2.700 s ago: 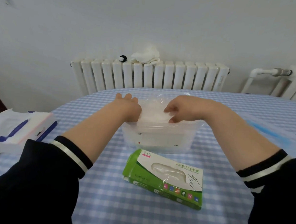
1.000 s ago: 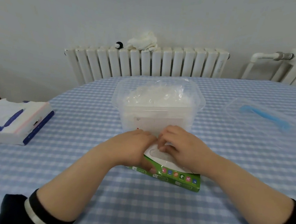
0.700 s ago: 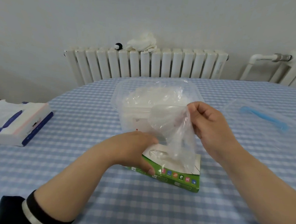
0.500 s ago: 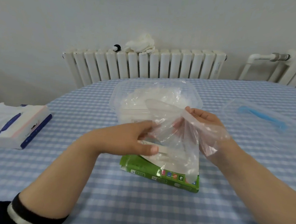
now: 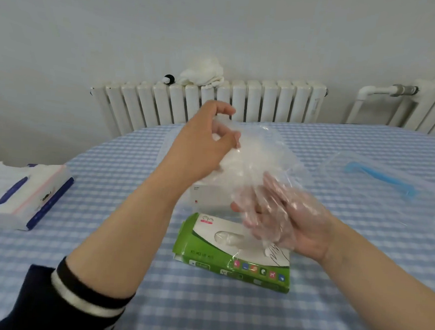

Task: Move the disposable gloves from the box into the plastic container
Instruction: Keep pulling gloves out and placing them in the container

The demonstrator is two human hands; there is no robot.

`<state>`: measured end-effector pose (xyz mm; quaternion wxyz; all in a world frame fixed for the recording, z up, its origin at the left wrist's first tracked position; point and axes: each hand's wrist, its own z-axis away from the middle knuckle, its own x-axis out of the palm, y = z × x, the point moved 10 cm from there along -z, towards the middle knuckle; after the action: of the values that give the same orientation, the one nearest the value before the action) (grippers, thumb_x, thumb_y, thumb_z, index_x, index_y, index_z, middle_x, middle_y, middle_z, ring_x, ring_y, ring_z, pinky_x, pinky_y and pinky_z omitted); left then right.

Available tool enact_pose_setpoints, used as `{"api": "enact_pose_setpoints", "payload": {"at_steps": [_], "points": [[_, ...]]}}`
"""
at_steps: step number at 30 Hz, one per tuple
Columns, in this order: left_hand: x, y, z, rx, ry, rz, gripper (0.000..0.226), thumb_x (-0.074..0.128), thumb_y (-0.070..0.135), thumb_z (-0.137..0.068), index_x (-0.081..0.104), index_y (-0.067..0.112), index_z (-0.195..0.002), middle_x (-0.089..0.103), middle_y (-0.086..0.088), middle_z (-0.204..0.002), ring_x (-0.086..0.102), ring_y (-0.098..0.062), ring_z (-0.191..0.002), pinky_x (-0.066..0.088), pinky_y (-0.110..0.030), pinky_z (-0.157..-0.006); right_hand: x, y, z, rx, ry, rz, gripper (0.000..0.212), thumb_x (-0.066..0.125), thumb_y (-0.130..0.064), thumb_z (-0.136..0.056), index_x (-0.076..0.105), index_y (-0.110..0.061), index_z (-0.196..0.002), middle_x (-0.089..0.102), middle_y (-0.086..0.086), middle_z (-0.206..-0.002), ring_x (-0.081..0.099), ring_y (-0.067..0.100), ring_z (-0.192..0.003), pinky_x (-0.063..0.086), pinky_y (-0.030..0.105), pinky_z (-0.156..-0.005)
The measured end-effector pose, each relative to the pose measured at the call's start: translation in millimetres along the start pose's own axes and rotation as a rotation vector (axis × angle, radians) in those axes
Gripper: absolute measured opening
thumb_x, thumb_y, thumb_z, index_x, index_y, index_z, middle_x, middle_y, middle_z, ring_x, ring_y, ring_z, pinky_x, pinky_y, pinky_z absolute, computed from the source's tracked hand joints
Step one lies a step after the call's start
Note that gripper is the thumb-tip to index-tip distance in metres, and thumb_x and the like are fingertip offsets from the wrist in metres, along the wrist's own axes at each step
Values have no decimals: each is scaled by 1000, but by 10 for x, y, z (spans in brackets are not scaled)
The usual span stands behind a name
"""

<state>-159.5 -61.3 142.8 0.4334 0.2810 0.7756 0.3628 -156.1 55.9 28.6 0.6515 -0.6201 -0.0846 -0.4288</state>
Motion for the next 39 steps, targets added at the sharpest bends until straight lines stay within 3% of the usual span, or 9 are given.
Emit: {"api": "enact_pose_setpoints", "payload": {"at_steps": [3,7,10,16,19,23,29,33,39], "points": [[-134,-57,-334,-46,44,-76,32,59,22,-95,47,29,-124,68,6,-94,58,-12,-65,47,-22,-40,-3,-57,-7,-22,31,-60,70,28,-52,-98,78,-4,-86,73,15,-80,66,20,-50,55,27,-42],[-203,-278,-635,-111,52,-255,35,58,18,-94,45,23,-126,57,-1,-107,57,-13,-73,59,-34,-55,41,-115,28,-74,34,-38,66,30,-48,-95,78,-4,-84,74,14,-77,67,21,-51,55,27,-43],[-127,-476,-671,-143,-10,-438,32,56,18,-95,42,17,-124,55,-1,-89,63,-23,-67,60,-44,-64,131,-268,73,-187,25,85,51,39,-38,-90,77,-4,-86,74,17,-85,70,23,-60,57,29,-51],[-28,-740,-647,-99,-72,-685,35,63,26,-92,39,16,-114,61,-4,-90,60,-22,-74,48,-35,-64,434,-1144,16,-709,462,1258,8,61,-26,-93,67,-24,-91,72,-10,-91,65,6,-84,51,22,-75],[-44,-776,-642,-69,-53,-742,35,65,29,-90,39,16,-109,61,-3,-87,59,-22,-77,44,-32,-61,351,-1153,-481,-442,519,1755,23,61,-38,-92,62,-29,-113,60,-14,-119,57,9,-107,43,27,-84],[20,-828,-634,-37,-146,-896,28,57,24,-94,39,15,-114,58,-1,-82,57,-22,-74,46,-36,-61,114,-951,-942,-13,378,1906,59,63,-45,-90,45,-19,-139,49,1,-140,49,21,-123,38,30,-94],[259,-943,-623,39,-432,-1218,17,40,5,-96,48,15,-107,44,2,-78,47,-19,-76,34,-30,-60,-119,-736,-1115,397,267,2083,47,49,-26,-100,39,-14,-144,45,6,-145,47,27,-128,37,36,-103],[306,-1104,-587,-16,-568,-1234,29,45,5,-92,63,17,-112,61,-2,-108,58,-23,-98,50,-35,-83,-262,-712,-1113,472,361,1997,41,44,-21,-102,44,-9,-141,44,14,-143,47,32,-127,37,36,-97],[343,-1202,-475,-179,-719,-1256,32,46,30,-99,59,12,-121,51,-11,-128,55,-29,-103,44,-35,-85,-284,-700,-1102,422,386,1942,34,49,-24,-100,57,-8,-128,57,11,-127,57,27,-113,42,35,-100]]}}
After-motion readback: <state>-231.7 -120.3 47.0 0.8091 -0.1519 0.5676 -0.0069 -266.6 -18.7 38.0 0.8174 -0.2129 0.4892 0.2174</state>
